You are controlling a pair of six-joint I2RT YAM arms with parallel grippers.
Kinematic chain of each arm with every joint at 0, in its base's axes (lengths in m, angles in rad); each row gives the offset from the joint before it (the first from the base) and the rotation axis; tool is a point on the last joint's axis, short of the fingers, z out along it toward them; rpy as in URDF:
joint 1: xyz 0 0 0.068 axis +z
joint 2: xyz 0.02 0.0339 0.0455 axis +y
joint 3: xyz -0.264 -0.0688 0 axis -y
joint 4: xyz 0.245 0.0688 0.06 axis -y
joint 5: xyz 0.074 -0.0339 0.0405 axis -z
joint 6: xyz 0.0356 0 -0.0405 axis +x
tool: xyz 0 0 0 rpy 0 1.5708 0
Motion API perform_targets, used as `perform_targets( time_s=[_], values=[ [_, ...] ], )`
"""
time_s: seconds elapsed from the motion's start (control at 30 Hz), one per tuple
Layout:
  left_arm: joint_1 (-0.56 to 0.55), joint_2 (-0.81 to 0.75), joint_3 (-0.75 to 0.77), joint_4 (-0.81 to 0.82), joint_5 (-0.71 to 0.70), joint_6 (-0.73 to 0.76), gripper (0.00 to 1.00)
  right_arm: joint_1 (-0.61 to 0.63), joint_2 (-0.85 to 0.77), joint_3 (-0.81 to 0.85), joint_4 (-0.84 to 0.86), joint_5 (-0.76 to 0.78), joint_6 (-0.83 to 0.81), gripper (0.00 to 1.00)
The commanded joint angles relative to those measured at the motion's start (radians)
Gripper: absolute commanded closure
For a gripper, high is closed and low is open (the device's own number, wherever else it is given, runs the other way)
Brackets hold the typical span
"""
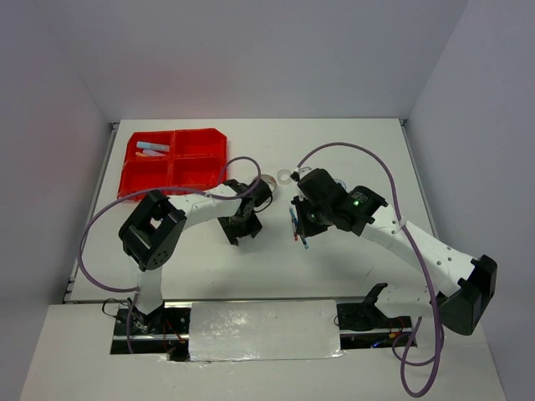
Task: Sort the stationery into containers
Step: Close the pen cap on the pen.
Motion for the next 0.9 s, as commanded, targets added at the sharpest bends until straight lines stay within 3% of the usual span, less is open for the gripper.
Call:
perform_targets(
  time_s=[0.0, 0.2, 0.47, 0.5, 0.6, 0.87],
  values=[
    [0.008, -0.015, -0.017, 0.026, -0.032, 0.007, 0.34, -0.003, -0.02, 0.032, 0.016, -0.027, -0.013, 1.0],
    [0.011, -0.018, -0.044, 0.034, -0.032, 0.001, 0.44, -0.003, -0.028, 0.04, 0.01, -0.031, -0.02, 1.0],
    [0.019, -0.013, -0.074, 0.068, -0.023, 0.019, 0.72, -0.004, -0.036, 0.04, 0.029, -0.087, -0.022, 1.0],
    [0.02, -0.015, -0.08, 0.077, -0.018, 0.022, 0.84, -0.004, -0.04, 0.037, 0.036, -0.107, -0.024, 1.0],
    [0.02, -0.042, -0.111, 0.123, 0.009, 0.03, 1.0, -0.014, -0.074, -0.027, 0.137, -0.237, -0.033, 1.0],
    [0.022, -0.287, -0.016, 0.12, -0.001, 0.164, 1.0, -0.052, -0.117, -0.175, 0.277, -0.347, -0.014, 1.0]
  ],
)
